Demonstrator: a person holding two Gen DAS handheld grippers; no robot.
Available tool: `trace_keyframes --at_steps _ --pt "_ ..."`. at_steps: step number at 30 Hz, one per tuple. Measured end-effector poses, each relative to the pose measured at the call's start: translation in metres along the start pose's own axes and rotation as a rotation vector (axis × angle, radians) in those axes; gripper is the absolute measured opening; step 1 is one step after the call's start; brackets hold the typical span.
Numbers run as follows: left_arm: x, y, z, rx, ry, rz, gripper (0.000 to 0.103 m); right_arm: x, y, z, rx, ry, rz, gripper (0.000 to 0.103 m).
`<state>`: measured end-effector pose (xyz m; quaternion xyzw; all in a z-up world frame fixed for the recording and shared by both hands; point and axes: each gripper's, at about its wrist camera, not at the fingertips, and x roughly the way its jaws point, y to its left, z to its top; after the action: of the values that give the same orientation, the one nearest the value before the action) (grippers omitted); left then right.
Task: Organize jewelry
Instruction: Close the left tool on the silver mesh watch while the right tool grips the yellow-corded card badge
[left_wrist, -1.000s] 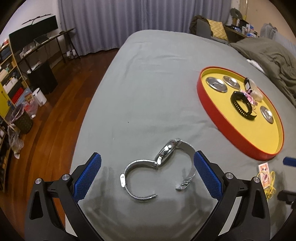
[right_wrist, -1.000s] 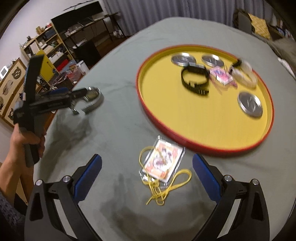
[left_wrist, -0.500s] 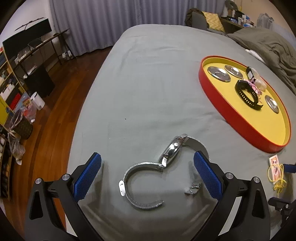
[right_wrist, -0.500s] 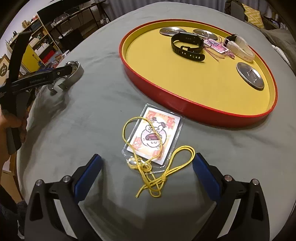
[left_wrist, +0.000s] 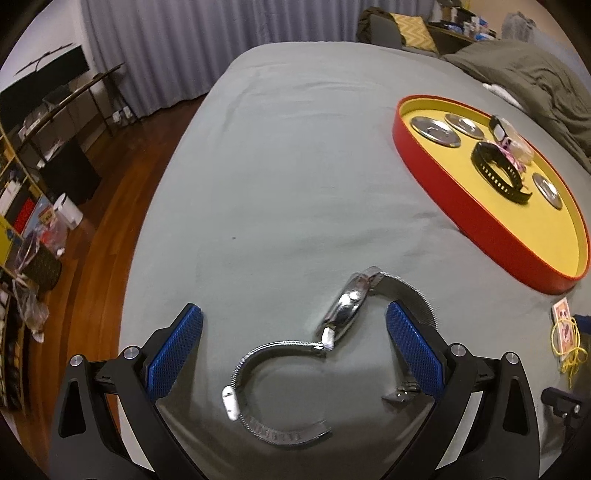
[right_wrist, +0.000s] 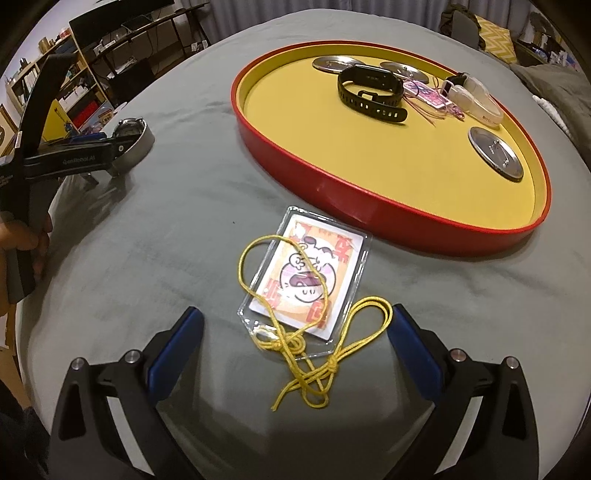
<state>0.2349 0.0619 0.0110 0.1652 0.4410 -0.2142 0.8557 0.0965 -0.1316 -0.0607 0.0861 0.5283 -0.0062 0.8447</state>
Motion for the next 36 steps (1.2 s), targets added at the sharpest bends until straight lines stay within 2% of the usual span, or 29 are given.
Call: trace_keyframes --at_steps 4,9,12,16,20,23,24,28,36 --pt "0.001 -0.009 0.001 0.042 0.002 0.006 0.098 0.0 -0.002 -0.006 0.002 -0.048 0.009 0.096" --pt "0.001 -0.008 -0.001 0.024 -0.006 -0.016 0.095 -0.003 0.0 -0.011 -0.002 -0.06 0.003 0.096" --pt "-0.001 -0.008 -0.001 0.019 -0.009 -0.019 0.086 -0.006 0.002 -0.015 -0.001 -0.065 -0.004 0.096" --pt "-0.003 -0.003 -0.001 -0.01 -0.019 -0.018 0.067 -0.009 0.004 -0.017 0.006 -0.071 -0.003 0.094" --pt "-0.006 -0.001 -0.002 -0.017 -0.022 -0.022 0.056 -0.013 0.005 -0.019 -0.004 -0.082 -0.006 0.086" --pt "-0.008 -0.002 -0.004 -0.015 -0.024 -0.021 0.05 -0.016 0.006 -0.018 -0.016 -0.094 0.001 0.073" --pt "-0.008 -0.003 -0.004 -0.017 -0.024 -0.021 0.05 -0.017 0.007 -0.018 -0.022 -0.1 0.006 0.065" --pt "-0.01 -0.004 -0.006 -0.02 -0.023 -0.023 0.046 -0.018 0.01 -0.016 -0.04 -0.102 0.019 0.053" --pt "-0.014 -0.008 -0.009 -0.017 -0.022 -0.023 0.041 -0.02 0.006 -0.014 -0.031 -0.107 0.058 0.05"
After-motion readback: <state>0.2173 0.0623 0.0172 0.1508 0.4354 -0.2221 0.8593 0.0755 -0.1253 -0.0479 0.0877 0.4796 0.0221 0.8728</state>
